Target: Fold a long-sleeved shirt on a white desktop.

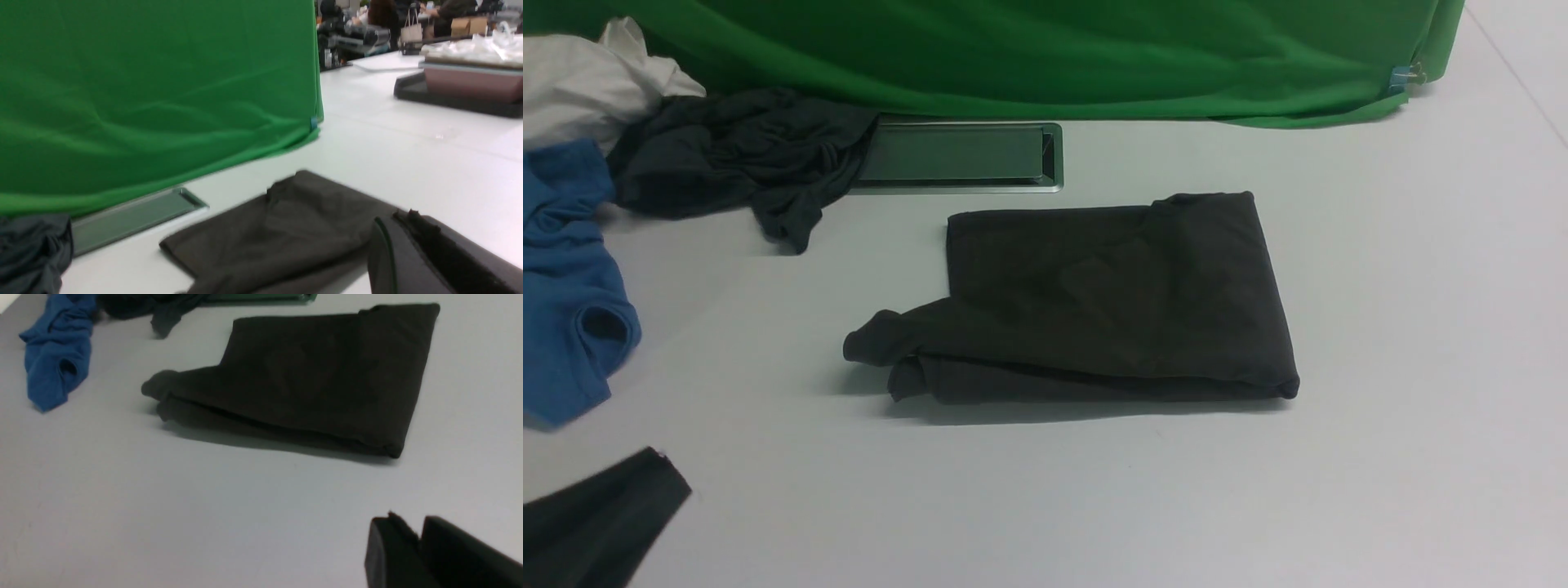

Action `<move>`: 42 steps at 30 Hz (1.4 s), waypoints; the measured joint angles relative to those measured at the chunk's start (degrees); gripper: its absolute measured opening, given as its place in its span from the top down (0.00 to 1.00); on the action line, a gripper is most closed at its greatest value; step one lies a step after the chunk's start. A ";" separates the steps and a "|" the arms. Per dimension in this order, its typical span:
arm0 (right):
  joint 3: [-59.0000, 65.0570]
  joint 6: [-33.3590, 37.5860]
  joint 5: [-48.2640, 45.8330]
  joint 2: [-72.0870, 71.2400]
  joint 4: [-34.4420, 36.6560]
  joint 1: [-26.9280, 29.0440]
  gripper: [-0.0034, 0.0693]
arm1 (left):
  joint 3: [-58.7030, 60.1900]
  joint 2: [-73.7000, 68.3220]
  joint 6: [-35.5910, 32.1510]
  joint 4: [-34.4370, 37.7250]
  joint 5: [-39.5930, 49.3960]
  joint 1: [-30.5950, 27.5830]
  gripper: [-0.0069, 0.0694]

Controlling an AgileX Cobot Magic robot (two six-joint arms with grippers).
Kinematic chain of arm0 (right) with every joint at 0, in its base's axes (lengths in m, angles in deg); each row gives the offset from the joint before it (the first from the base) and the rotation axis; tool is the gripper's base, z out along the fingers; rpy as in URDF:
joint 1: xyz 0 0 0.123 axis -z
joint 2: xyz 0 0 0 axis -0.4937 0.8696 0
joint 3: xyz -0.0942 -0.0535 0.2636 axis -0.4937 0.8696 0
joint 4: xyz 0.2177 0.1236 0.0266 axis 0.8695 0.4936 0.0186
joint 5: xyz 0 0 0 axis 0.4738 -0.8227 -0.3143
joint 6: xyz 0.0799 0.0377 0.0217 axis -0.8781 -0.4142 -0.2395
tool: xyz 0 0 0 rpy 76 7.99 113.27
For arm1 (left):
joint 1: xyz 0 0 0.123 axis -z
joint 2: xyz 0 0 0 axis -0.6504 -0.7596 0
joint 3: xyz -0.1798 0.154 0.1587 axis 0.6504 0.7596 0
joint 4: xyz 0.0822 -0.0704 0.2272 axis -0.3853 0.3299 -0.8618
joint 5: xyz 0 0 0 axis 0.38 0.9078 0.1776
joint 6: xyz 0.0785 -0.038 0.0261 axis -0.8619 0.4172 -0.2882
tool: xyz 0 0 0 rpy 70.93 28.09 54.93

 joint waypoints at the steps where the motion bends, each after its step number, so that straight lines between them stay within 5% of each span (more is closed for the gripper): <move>1: 0.45 0.00 0.00 -0.16 0.00 0.00 0.79 | 0.30 0.00 0.00 0.00 0.00 0.00 0.89; 11: 1.71 -0.09 3.99 -0.53 -5.27 0.71 0.77 | 2.31 0.00 0.00 -0.02 0.48 0.00 0.89; 18: 7.70 3.06 14.43 -7.97 -7.15 10.76 0.92 | 2.42 0.00 0.00 -0.21 0.65 0.00 0.88; 27: 27.88 7.43 25.50 -24.04 -7.22 20.18 0.93 | 2.42 0.00 0.00 -1.37 0.69 0.00 0.88; 42: 35.68 7.44 28.89 -26.91 -7.22 20.97 0.93 | 2.42 0.00 0.00 -1.96 0.88 0.00 0.88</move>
